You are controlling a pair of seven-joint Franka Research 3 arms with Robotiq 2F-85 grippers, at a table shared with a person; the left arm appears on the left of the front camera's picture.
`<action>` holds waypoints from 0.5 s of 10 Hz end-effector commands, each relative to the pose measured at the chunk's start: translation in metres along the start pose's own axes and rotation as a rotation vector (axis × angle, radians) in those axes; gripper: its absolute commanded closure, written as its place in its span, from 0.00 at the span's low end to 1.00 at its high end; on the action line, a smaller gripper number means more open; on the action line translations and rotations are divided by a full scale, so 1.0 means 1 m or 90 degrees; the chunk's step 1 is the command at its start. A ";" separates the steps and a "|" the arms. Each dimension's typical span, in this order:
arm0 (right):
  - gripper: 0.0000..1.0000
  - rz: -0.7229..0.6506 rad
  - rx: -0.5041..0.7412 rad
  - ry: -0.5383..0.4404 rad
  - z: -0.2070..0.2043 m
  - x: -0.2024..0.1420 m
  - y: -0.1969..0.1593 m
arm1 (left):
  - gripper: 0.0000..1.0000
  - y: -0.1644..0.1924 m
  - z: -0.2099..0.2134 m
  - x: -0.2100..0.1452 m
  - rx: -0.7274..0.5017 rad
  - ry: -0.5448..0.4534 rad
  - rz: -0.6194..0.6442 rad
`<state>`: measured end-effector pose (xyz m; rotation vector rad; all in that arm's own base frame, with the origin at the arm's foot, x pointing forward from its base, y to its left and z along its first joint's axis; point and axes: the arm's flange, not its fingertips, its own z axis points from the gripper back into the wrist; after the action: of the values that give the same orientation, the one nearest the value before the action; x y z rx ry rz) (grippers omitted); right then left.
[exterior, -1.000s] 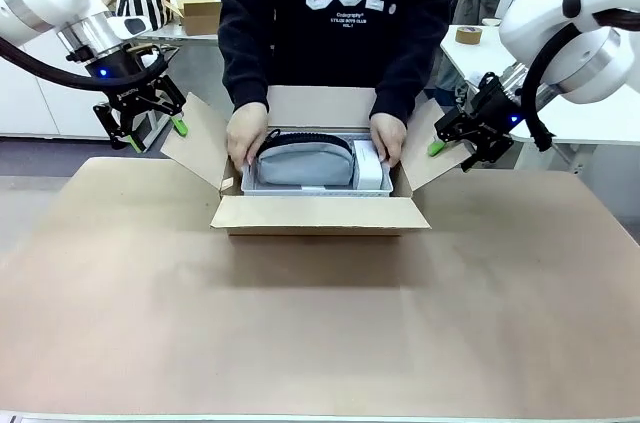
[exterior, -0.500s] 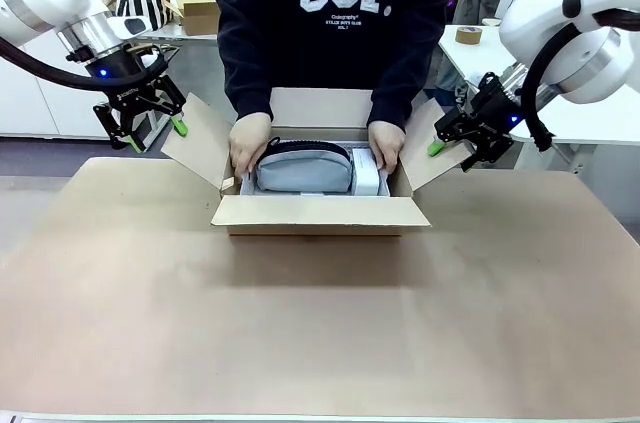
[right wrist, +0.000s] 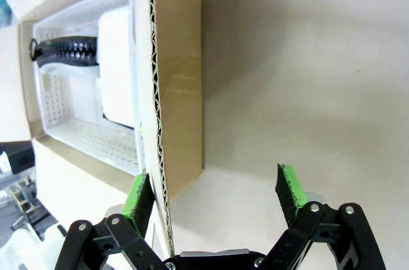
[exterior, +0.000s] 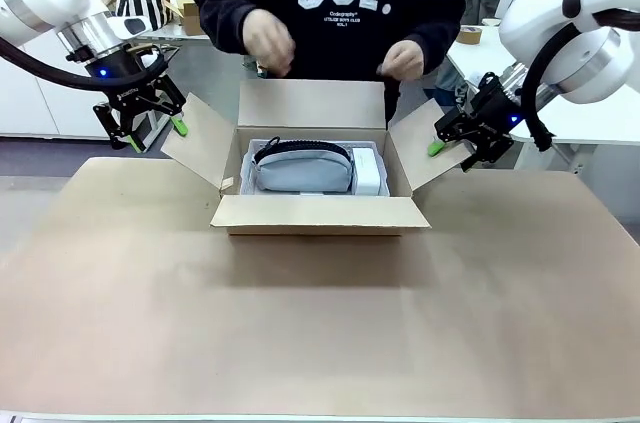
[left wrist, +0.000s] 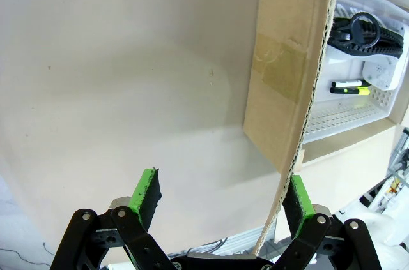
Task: Pack the gift set into the box.
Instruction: Lift both hands away from the flaps of the Package Box.
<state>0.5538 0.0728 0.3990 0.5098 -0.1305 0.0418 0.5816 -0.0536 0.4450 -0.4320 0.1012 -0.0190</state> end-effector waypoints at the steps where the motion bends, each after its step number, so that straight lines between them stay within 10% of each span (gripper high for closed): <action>1: 0.00 -0.008 -0.015 0.004 0.003 -0.001 0.004 | 0.00 -0.001 0.001 -0.002 0.012 -0.005 0.010; 5: 0.00 -0.008 -0.015 0.004 0.003 -0.001 0.004 | 0.00 -0.001 0.001 -0.002 0.012 -0.005 0.010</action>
<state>0.5538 0.0728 0.3991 0.5098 -0.1305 0.0417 0.5816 -0.0536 0.4450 -0.4320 0.1012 -0.0190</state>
